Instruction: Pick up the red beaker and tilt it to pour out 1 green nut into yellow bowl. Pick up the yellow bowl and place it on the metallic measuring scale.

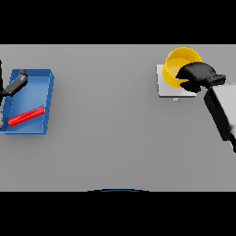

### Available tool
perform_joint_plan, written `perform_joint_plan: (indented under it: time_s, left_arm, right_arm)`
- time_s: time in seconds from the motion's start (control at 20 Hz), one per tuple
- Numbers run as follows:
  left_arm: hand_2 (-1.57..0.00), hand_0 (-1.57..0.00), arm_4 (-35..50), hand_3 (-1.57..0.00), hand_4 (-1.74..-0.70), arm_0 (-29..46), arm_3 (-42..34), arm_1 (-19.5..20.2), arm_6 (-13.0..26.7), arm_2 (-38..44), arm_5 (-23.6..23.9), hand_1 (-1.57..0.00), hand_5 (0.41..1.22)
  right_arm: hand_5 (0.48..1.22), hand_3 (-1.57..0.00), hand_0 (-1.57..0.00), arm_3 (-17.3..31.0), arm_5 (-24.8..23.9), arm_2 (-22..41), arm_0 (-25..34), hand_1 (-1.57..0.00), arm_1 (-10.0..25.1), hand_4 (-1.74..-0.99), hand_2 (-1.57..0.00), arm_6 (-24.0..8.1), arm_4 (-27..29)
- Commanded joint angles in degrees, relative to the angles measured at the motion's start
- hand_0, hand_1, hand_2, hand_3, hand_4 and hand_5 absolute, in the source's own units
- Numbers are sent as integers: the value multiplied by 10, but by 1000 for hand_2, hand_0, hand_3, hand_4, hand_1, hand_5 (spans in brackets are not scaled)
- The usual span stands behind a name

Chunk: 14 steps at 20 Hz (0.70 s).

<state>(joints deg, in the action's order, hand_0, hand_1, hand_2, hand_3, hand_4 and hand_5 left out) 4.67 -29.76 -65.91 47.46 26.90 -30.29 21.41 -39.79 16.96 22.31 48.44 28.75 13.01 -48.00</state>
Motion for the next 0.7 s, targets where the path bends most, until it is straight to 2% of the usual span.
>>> perform_joint_plan:
  time_s: [0.0, 0.15, 0.25, 0.3, 0.4, 0.45, 0.55, 0.65]
  left_arm:
    - [1, 1, -2, 1, -728, -3, 0, -1, 6, -1, 3, 1, 675]
    - [1, 1, -5, 1, -723, -8, 12, -5, 2, -2, 2, 1, 671]
    - [1, 1, -6, 1, -722, -10, 14, -5, 6, -3, 0, 1, 668]
    - [1, 1, -6, 1, -724, -9, 12, -2, 0, -2, -1, 1, 667]
    - [1, 1, -7, 1, -724, -12, 15, -5, -1, -3, -1, 1, 671]
    - [1, 1, -7, 1, -722, -13, 16, -9, 2, -4, 1, 1, 671]
    - [1, 1, -6, 1, -719, -10, 7, -5, 6, -4, 0, 1, 668]
    - [1, 1, -8, 1, -718, -10, 9, -5, 10, -5, 1, 1, 666]
  right_arm:
    - [1221, -1338, -1571, 17, -8, -2, 5, -1571, -1, -1741, -1362, 7, -1]
    - [1221, -1436, -1556, 31, -17, -7, 7, -1571, -12, -1741, -1338, 19, 5]
    - [1221, -1451, -1464, 39, -15, -8, 13, -1571, -15, -1741, -1335, 15, 5]
    - [1221, -1390, -1448, 46, -18, -9, 17, -1501, -16, -1734, -1382, 16, 4]
    - [1221, -1097, -1492, 41, -11, -12, 15, -1484, -16, -1737, -1450, 13, 8]
    - [1221, -990, -1439, 40, -7, -13, 15, -1337, -17, -1688, -1286, 12, 9]
    - [1080, -796, -990, 38, -1, -9, 14, -882, -15, -1629, -921, 11, 5]
    - [987, -661, -634, 45, 0, 4, 18, -564, -15, -1593, -660, 12, -10]
